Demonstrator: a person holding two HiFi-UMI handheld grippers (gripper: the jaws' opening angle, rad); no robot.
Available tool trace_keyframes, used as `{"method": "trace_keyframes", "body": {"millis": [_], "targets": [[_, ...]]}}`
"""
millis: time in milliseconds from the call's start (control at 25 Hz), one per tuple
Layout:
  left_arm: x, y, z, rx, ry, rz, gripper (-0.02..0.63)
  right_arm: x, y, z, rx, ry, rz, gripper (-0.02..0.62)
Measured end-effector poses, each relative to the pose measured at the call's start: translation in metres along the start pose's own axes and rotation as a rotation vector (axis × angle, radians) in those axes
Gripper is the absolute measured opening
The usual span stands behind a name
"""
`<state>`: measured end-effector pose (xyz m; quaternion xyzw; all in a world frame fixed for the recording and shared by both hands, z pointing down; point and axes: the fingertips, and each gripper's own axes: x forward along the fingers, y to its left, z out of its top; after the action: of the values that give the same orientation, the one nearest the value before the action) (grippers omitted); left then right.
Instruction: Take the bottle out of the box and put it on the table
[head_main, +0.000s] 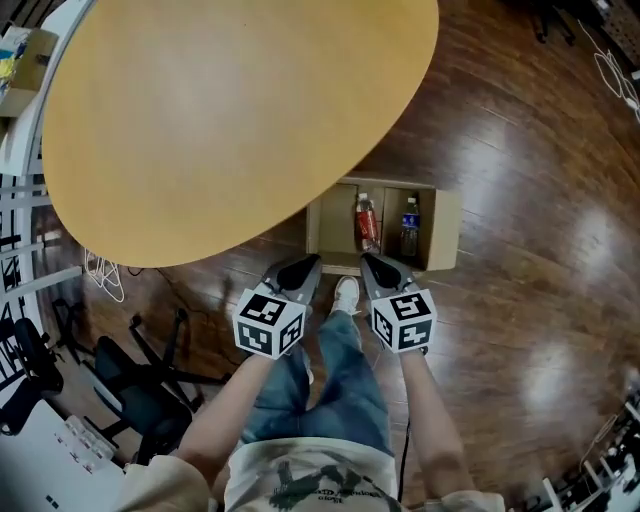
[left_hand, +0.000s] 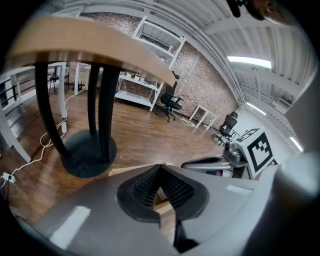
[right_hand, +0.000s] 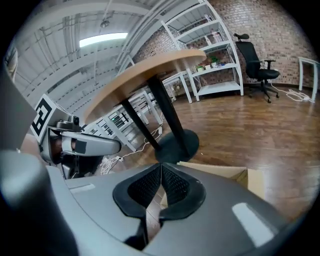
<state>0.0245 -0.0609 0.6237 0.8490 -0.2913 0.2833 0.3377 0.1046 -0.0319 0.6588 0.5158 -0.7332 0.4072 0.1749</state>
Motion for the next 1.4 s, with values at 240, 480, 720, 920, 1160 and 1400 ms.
{"method": "trace_keyframes", "body": {"millis": [240,480,720,920,1160,1400], "targets": [[0.048,0.015,-0.039,-0.03,0.026,-0.026,-0.009,0.045,-0.036,-0.056,0.042,0.054,-0.025,0.008],[0.097,0.03,-0.096,-0.017,0.107,-0.074,-0.009,0.092,-0.078,-0.118,0.104,0.126,-0.06,0.035],[0.134,0.057,-0.133,-0.044,0.131,-0.049,-0.009,0.128,-0.112,-0.171,0.118,0.181,-0.099,0.063],[0.164,0.072,-0.15,-0.038,0.137,-0.055,-0.009,0.158,-0.145,-0.213,0.118,0.217,-0.159,0.121],[0.201,0.081,-0.195,0.039,0.183,-0.081,-0.009,0.212,-0.187,-0.257,0.108,0.244,-0.197,0.187],[0.221,0.078,-0.212,0.101,0.196,-0.137,-0.009,0.263,-0.202,-0.277,0.105,0.289,-0.183,0.243]]}}
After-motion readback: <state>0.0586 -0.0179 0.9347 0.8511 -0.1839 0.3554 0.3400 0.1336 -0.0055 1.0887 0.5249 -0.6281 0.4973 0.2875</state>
